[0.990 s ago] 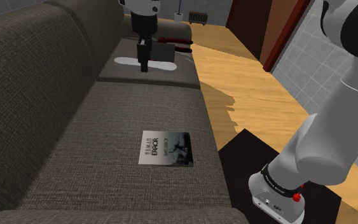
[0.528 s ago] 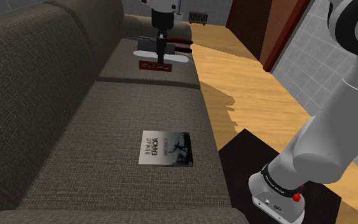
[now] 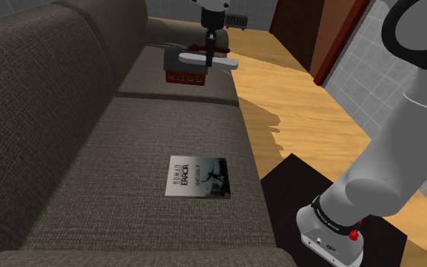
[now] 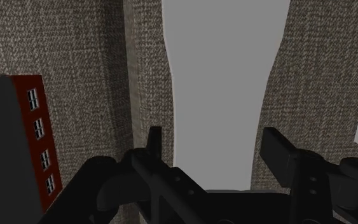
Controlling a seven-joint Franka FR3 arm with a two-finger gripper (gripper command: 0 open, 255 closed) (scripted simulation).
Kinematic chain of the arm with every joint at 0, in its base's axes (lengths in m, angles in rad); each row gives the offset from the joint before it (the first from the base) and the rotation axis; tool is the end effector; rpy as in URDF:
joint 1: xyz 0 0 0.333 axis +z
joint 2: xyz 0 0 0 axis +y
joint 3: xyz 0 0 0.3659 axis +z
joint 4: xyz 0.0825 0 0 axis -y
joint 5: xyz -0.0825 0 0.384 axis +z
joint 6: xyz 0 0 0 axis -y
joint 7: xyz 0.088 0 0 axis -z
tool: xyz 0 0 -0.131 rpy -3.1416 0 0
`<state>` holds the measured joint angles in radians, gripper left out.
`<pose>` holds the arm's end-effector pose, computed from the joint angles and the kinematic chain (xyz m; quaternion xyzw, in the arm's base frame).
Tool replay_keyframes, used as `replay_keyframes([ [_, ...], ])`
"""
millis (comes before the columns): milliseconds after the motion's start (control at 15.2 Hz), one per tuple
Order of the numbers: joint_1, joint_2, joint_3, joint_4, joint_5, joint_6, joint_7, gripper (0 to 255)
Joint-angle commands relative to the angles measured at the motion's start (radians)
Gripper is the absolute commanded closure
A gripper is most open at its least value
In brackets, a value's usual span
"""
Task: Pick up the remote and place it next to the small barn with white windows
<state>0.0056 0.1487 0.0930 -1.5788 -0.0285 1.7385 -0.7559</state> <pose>0.6150 0.0536 0.5745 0.9093 0.4159 0.0032 0.0087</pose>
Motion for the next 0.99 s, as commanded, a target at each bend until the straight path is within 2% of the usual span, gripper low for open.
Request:
replay_keyframes([
  [0,-0.028,0.022,-0.02,0.033,0.002,-0.009,-0.05,255],
  [462,-0.116,0.124,-0.076,0.175,0.012,-0.047,-0.196,255],
  [792,-0.184,0.238,-0.109,0.342,0.025,-0.099,-0.297,255],
  [924,-0.184,0.232,-0.109,0.305,0.024,-0.069,-0.296,255],
])
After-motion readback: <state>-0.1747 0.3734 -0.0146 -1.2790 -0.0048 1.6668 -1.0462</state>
